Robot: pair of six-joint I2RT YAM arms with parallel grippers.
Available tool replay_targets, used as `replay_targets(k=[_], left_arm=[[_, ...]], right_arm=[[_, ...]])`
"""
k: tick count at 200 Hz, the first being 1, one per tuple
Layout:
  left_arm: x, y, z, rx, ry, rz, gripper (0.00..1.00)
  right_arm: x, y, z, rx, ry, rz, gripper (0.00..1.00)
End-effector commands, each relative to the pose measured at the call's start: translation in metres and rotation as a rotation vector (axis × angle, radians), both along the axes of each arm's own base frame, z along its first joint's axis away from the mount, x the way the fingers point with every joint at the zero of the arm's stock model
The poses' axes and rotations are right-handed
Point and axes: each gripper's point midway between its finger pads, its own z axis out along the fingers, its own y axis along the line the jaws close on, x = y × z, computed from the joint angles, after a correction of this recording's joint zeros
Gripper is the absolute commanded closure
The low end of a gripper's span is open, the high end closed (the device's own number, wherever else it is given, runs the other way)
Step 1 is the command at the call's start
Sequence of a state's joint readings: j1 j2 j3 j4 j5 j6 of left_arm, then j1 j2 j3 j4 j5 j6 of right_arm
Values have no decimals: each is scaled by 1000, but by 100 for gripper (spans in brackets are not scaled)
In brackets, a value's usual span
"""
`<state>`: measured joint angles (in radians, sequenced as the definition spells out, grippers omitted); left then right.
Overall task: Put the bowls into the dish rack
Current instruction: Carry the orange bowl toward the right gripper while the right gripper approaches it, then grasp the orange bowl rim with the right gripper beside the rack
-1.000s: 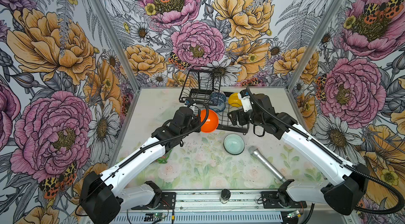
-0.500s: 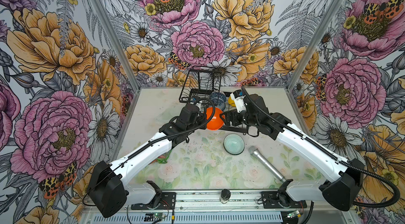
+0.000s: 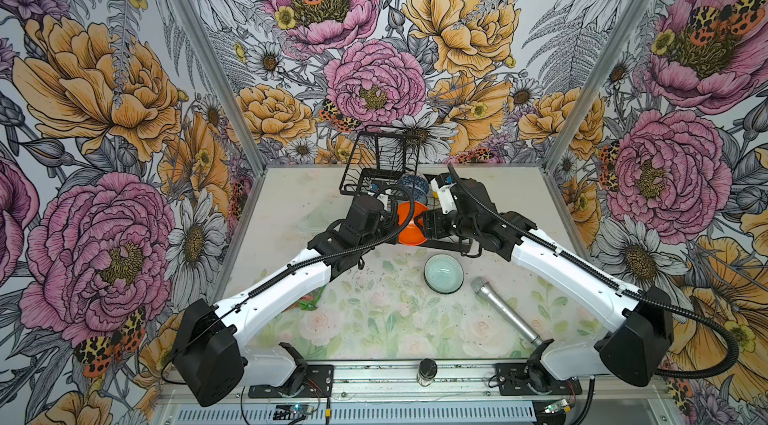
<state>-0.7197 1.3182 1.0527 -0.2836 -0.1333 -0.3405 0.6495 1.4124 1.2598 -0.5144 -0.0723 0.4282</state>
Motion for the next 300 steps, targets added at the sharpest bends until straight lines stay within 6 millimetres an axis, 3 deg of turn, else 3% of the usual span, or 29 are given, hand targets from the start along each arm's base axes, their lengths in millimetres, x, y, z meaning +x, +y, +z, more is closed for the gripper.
replay_targets(k=[1, 37, 86, 110, 173, 225, 246, 267, 276, 300], left_arm=[[2, -16, 34, -76, -75, -37, 100], [1, -17, 35, -75, -82, -35, 100], [2, -18, 42, -81, -98, -37, 100], [-1, -21, 45, -83, -104, -48, 100], [-9, -27, 39, -69, -85, -77, 100], [-13, -21, 30, -17, -64, -77, 100], [-12, -18, 24, 23, -46, -80, 68], [-12, -14, 18, 54, -32, -86, 19], [-12, -13, 16, 58, -26, -93, 5], [-13, -12, 13, 76, -2, -112, 1]], right_arm=[[6, 4, 4, 23, -27, -21, 29], [4, 4, -1, 32, -15, -23, 40], [1, 1, -9, 28, 3, -33, 47], [0, -1, -12, 24, 7, -47, 56], [-1, -15, -2, 16, -37, -99, 100], [2, -21, 11, -10, -94, -107, 100], [5, -24, 15, -29, -116, -103, 100], [7, -27, 20, -52, -144, -87, 100], [7, -29, 21, -61, -153, -81, 100], [9, -35, 24, -87, -179, -68, 100]])
